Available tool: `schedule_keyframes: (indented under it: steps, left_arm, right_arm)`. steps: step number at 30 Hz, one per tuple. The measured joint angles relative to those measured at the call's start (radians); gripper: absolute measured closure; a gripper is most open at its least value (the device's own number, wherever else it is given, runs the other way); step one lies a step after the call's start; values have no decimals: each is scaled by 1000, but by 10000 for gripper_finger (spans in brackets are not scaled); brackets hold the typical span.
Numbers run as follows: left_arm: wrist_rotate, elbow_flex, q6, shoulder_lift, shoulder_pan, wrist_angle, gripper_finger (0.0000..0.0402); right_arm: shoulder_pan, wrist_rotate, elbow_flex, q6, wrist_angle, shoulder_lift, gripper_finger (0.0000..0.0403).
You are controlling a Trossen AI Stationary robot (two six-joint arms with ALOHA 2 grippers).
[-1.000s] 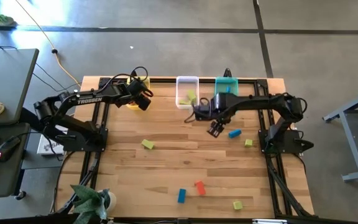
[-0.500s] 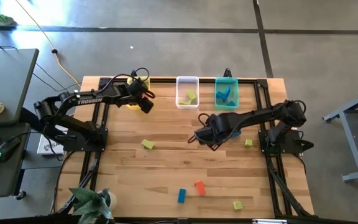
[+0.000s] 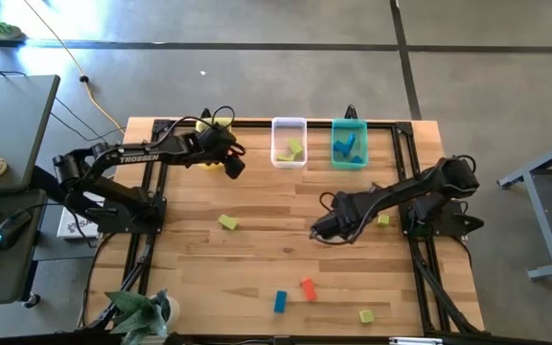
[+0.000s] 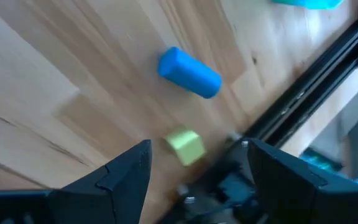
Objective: Sort & place blocks by color
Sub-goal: Put the blue block into the green bin
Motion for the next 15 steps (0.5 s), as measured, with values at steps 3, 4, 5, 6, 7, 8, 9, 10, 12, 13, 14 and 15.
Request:
schedule_keyframes:
  steps: [3, 4, 5, 6, 7, 8, 9, 10, 12, 13, 14, 15]
  left_arm:
    - [11, 0, 0, 0, -9, 30, 200]
    - [13, 0, -1, 0, -12, 38, 200]
    - [13, 0, -1, 0, -14, 47, 200]
    - [13, 0, -1, 0, -17, 54, 200]
    - [13, 0, -2, 0, -18, 59, 200]
    - [13, 0, -3, 0, -18, 65, 200]
    - [13, 0, -3, 0, -18, 71, 200]
    - [13, 0, -3, 0, -18, 75, 200]
    - [13, 0, -5, 0, -18, 80, 200]
    - [13, 0, -14, 0, -18, 82, 200]
    - [13, 0, -21, 0, -18, 85, 200]
    - [13, 0, -31, 0, -18, 90, 200]
  right_arm:
    - [3, 18, -61, -99, 12, -41, 151]
    - [3, 31, -80, -134, 22, -57, 151]
    - [2, 45, -98, -173, 32, -76, 151]
    - [0, 53, -119, -223, 52, -97, 151]
    - [-3, 54, -137, -284, 83, -116, 151]
    - [-4, 47, -159, -353, 122, -140, 151]
    - [-5, 36, -181, -423, 157, -166, 151]
    - [-9, 25, -203, -493, 192, -190, 151]
    - [-17, -17, -251, -610, 259, -241, 151]
    - [-25, -39, -275, -658, 292, -263, 151]
    - [-35, -60, -298, -701, 322, -284, 151]
    - [-45, -76, -322, -736, 349, -303, 151]
